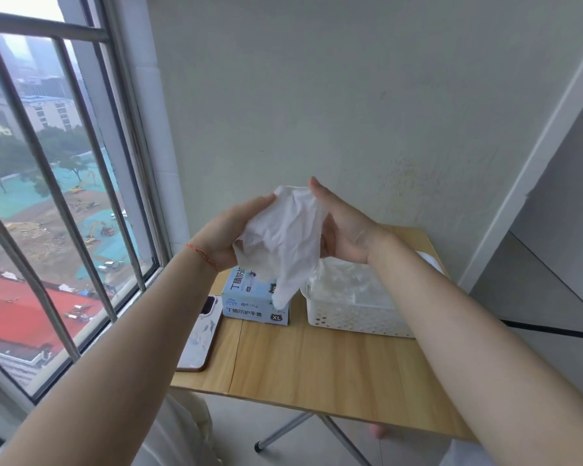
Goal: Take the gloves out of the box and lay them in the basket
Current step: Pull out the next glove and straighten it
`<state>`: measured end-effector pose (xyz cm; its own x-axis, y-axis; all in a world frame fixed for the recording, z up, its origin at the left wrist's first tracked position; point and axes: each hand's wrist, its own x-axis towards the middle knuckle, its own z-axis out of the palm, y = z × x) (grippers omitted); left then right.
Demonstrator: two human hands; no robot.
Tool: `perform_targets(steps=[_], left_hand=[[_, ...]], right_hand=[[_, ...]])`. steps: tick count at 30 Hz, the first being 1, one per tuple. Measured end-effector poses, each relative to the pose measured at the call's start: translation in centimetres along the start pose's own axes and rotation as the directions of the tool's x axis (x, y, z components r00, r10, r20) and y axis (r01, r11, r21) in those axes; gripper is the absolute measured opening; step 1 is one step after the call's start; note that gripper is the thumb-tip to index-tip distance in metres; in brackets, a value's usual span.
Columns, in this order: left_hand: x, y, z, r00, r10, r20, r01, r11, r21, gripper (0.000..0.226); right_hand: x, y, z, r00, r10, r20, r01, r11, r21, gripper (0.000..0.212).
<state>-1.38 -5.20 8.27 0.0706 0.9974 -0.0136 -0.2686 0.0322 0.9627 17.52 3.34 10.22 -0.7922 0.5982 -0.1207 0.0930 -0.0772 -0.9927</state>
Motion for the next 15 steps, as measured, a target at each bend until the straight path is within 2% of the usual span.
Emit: perform_targets(steps=[2,4,5,7,10,13,15], left_hand=[[-0.2,-0.1,0.2,1.0,0.02,-0.007,-0.019,0.99,0.139,0.03],[-0.4,-0.7,0.3,0.998,0.024,-0.061,-0.009,0.971,0.239,0.019],[-0.4,-1.2,0.2,0.995,0.013,-0.1,0.016,0.96,0.28,0.018],[-0.1,-2.3,-0.6,0.988,-0.005,-0.155,0.057,0.941,0.334,0.035],[-0.2,-3.2,-1.2,0.99,-0.006,-0.139,0.054,0.936,0.346,0.037],[-0.2,-4.0,-1.7,0.993,-0.029,-0.116,0.068,0.935,0.349,0.042],[0.1,-4.5,-2.3,0.99,-0.061,-0.125,0.103,0.924,0.369,0.036]], right_hand=[[-0.2,0.4,-0.4,0.995,0.044,0.088,-0.041,0.998,-0.039,0.082],[-0.3,0.8,-0.2,0.993,0.066,0.102,-0.061,0.997,-0.05,0.076],[-0.3,1.0,-0.1,0.994,0.078,0.078,-0.075,0.996,-0.049,0.069],[-0.1,1.4,-0.1,0.997,0.076,-0.01,-0.077,0.986,-0.149,0.052],[0.1,2.0,-0.1,0.992,0.038,-0.124,-0.078,0.937,-0.34,0.023],[0.6,2.3,0.2,0.972,-0.005,-0.234,-0.066,0.954,-0.293,0.007],[1.0,2.3,0.1,0.953,-0.025,-0.303,-0.051,0.969,-0.242,0.008]])
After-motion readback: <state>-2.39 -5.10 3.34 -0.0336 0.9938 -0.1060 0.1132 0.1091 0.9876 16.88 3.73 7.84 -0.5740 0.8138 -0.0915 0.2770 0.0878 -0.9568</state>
